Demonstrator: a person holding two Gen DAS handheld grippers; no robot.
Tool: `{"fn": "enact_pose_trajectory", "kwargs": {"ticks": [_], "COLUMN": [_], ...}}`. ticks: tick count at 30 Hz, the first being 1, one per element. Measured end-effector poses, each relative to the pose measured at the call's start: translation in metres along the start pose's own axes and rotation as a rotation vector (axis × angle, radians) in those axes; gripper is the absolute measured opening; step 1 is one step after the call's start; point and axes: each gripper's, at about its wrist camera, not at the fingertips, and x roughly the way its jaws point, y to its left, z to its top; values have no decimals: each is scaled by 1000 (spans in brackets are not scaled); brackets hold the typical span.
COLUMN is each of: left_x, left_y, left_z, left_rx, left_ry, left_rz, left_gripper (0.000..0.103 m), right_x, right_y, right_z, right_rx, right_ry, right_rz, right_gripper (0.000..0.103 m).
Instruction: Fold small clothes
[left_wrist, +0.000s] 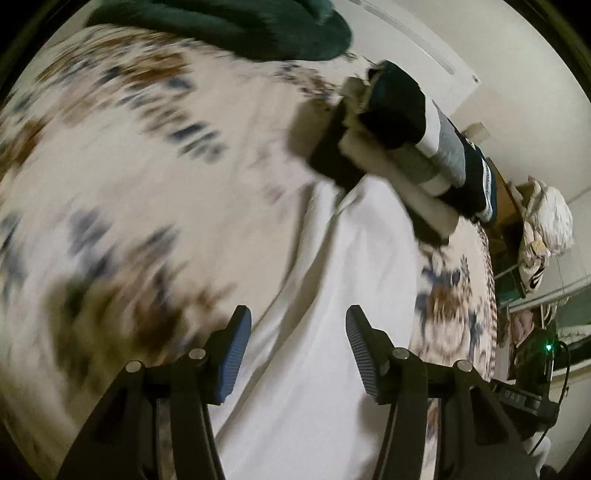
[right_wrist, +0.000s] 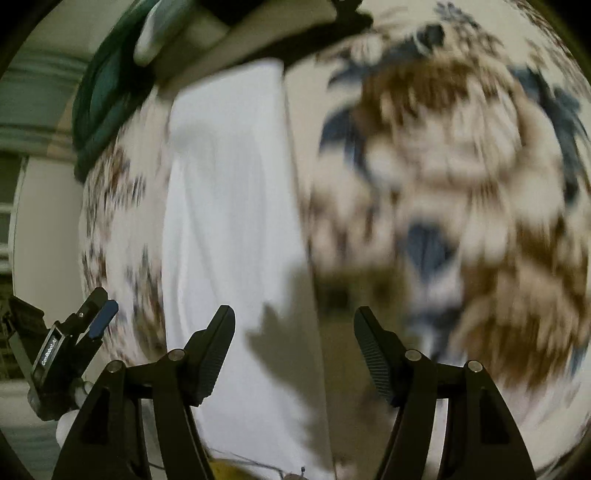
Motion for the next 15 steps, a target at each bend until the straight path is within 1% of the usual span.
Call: {"fn": "enact_pose_trajectory", "kwargs": {"ticks": [1, 2, 4, 6, 7, 8, 10, 11, 12, 13, 14, 15], "left_x": [14, 29, 56, 85, 96, 108, 128, 136, 140, 143, 145, 141], "left_y": [-8, -16, -31, -45, -50, -56, -68, -75, -80, -83, -84, -81], "left_z": [12, 23, 45, 64, 72, 79, 91, 95, 97, 98, 98, 97], "left_rx": [12, 23, 32, 48, 54, 62, 101, 136, 160, 176, 186, 188], "left_ry": [7, 20, 45, 73, 77, 80, 77, 62, 50, 52, 54, 31], "left_rz": [-1, -5, -8, -9, -6, -5, 0, -10, -20, -29, -37, -47], "left_gripper": [51, 51, 51, 51, 51, 51, 48, 45, 17, 3, 3, 2], "right_x": [2, 4, 9, 12, 15, 14, 19, 26, 30, 33, 35, 38], "right_y": [-4, -8, -17, -21, -21, -29, -29, -30, -33, -35, -40, -44], "right_z": [19, 45, 80, 110, 122, 138, 155, 162, 166, 172, 176, 179], "right_rx": [16, 23, 33, 37, 36, 29, 16, 11, 5, 2, 4, 12], "right_ry": [-11, -14, -21, -15, -13, -10, -8, -8, -7, -6, -7, -6], "right_rz": [17, 29, 32, 41, 49, 52, 43, 41, 39, 34, 27, 19], "right_gripper": [69, 69, 69, 69, 69, 69, 69, 69, 69, 69, 69, 69]}}
